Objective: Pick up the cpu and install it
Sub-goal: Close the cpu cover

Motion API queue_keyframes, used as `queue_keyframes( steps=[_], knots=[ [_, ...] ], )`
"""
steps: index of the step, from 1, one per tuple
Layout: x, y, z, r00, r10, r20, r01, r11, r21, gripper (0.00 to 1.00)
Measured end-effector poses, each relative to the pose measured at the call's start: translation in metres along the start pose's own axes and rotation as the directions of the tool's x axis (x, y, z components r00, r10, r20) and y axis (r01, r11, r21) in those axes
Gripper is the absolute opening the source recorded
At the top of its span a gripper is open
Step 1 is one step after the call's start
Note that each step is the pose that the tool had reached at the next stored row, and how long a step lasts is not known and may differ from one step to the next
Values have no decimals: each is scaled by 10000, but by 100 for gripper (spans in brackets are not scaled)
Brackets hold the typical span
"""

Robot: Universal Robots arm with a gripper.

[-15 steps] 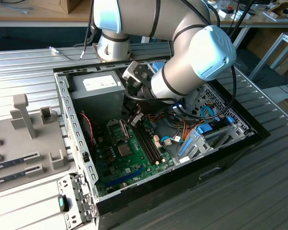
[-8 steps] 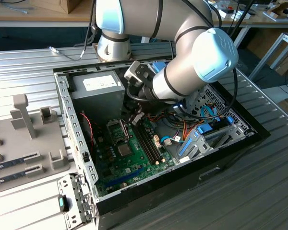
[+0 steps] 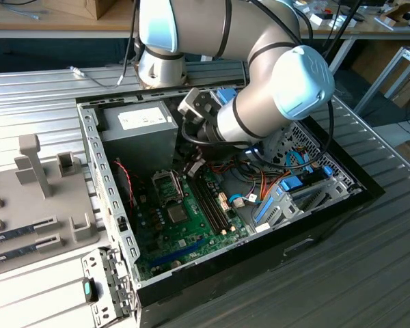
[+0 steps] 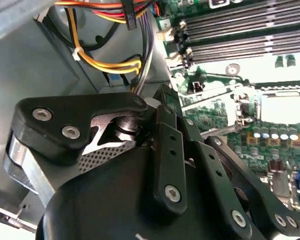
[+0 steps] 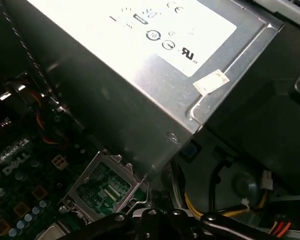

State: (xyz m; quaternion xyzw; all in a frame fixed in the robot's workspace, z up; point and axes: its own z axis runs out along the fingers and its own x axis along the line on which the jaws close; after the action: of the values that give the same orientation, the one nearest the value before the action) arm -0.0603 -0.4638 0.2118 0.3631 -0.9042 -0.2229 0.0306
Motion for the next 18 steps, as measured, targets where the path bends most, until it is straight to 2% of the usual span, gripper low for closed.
queue_keyframes(
  steps=[4, 7, 13, 18],
  knots=[
    [-33, 0, 102, 10000, -2, 2, 2, 10000, -3, 11],
    [-26, -16, 153, 10000, -1, 1, 1, 10000, -3, 11],
    [18, -1, 198, 10000, 0, 0, 0, 10000, -1, 11],
    [43, 1, 199, 10000, -4, 5, 4, 10000, 0, 11]
  ],
)
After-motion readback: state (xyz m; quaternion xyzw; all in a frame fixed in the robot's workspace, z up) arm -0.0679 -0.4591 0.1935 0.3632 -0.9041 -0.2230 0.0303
